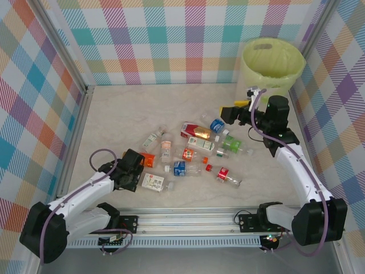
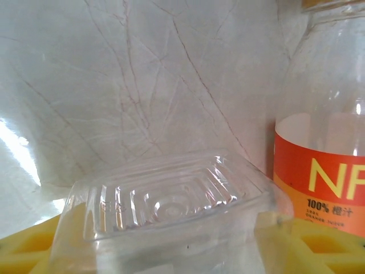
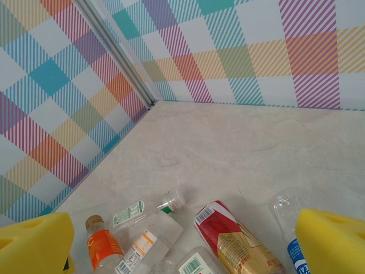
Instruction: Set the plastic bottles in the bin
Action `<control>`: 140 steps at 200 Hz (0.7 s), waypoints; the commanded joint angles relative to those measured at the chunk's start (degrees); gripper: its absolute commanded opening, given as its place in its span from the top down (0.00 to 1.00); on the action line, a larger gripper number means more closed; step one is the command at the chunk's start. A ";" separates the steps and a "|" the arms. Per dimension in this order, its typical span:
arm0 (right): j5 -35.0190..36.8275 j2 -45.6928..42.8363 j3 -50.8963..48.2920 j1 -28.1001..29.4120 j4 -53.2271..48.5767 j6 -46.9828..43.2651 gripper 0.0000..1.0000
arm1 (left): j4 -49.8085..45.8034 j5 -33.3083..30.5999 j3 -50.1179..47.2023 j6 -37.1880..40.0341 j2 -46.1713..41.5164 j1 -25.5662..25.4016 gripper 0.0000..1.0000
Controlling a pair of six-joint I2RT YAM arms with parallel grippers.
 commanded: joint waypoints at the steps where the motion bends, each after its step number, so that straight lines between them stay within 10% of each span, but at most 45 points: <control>1: -1.33 0.64 -0.13 0.63 3.53 -0.56 0.00 | -3.87 2.02 1.85 4.04 -1.93 0.62 0.71; 140: -3.67 4.75 -0.68 4.98 0.70 6.60 0.00 | 24.27 4.06 16.33 36.59 1.84 0.45 1.00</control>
